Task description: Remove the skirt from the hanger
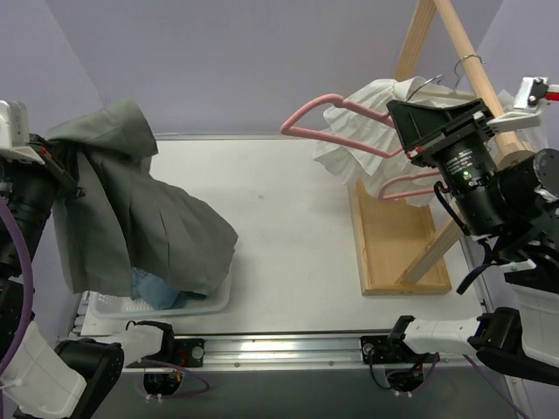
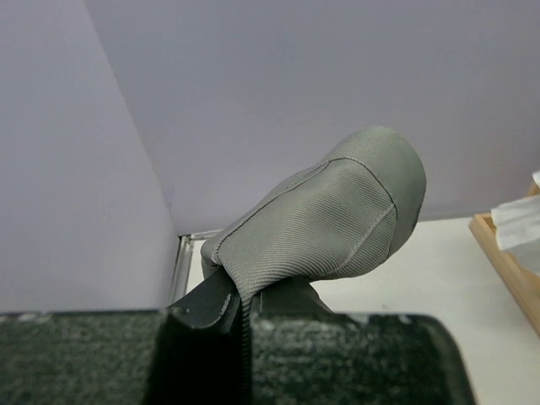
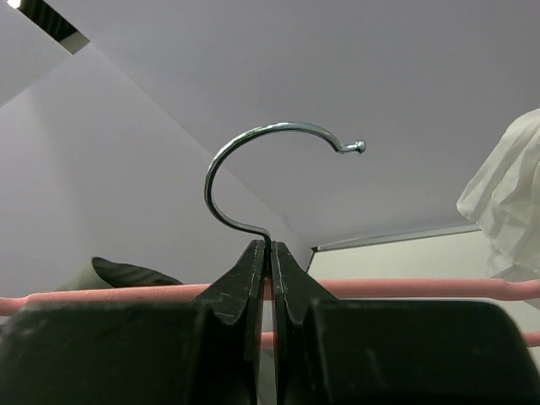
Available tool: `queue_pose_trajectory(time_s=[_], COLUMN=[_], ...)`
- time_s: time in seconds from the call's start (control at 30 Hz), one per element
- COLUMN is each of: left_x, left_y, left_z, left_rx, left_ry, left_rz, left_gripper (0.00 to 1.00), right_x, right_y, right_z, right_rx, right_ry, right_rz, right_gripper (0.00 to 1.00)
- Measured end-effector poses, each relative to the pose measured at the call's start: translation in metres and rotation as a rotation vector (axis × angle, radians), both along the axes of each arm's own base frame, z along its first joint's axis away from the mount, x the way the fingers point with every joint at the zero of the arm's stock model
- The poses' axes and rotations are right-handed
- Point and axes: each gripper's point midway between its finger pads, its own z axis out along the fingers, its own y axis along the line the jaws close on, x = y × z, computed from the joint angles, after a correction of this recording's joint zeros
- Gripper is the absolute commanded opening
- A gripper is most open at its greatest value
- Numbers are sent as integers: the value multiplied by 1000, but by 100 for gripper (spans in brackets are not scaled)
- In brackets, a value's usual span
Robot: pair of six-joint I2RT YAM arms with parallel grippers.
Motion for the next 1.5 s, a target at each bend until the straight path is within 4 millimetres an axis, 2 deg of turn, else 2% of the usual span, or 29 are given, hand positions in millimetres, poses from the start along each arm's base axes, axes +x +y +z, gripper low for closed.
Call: queue_pose_trajectory(time_s=[0.1, 0.23, 0.3, 0.4, 0.53, 0.6, 0.77, 0.8, 0.87, 0.97, 1.07, 1.2, 1.3, 1.43, 1.5], left_x=[-3, -9, -9, -5, 10, 20, 43, 45, 49, 52, 55, 57, 53, 43, 39], left_y=[12, 24, 26, 29, 27, 23, 0, -7, -15, -33, -54, -78, -95, -104, -104], left_z=[15, 9, -4, -36, -74, -102, -196, -221, -257, -303, -341, -376, -410, -447, -454], left_rx=[-9, -16, -17, -7, -6, -12, -64, -81, -122, -210, -338, -534, -716, -890, -911], left_ry=[-44, -33, -5, 77, 168, 230, 416, 466, 537, 632, 702, 726, 767, 809, 830], left_rz=[64, 124, 139, 158, 170, 162, 87, 67, 46, -5, -61, -120, -147, -137, -121], left_gripper=[2, 2, 2, 2, 2, 2, 2, 2, 2, 2, 2, 2, 2, 2, 2], right_x=[6, 14, 14, 13, 10, 8, 9, 9, 9, 7, 2, -5, -11, -22, -27], right_y=[8, 16, 17, 15, 10, 9, 8, 8, 7, 2, -6, -18, -28, -44, -49], right_z=[-9, -20, -23, -22, -22, -23, -30, -31, -34, -36, -35, -33, -30, -24, -22], right_rx=[-46, -96, -111, -110, -106, -103, -113, -115, -118, -118, -110, -93, -76, -48, -39], right_ry=[16, 38, 41, 37, 33, 32, 40, 42, 46, 46, 42, 32, 22, 6, 2], right_rz=[-2, -5, -7, -9, -10, -9, -14, -16, -18, -24, -34, -43, -52, -65, -62], right_gripper=[0, 0, 0, 0, 0, 0, 0, 0, 0, 0, 0, 0, 0, 0, 0])
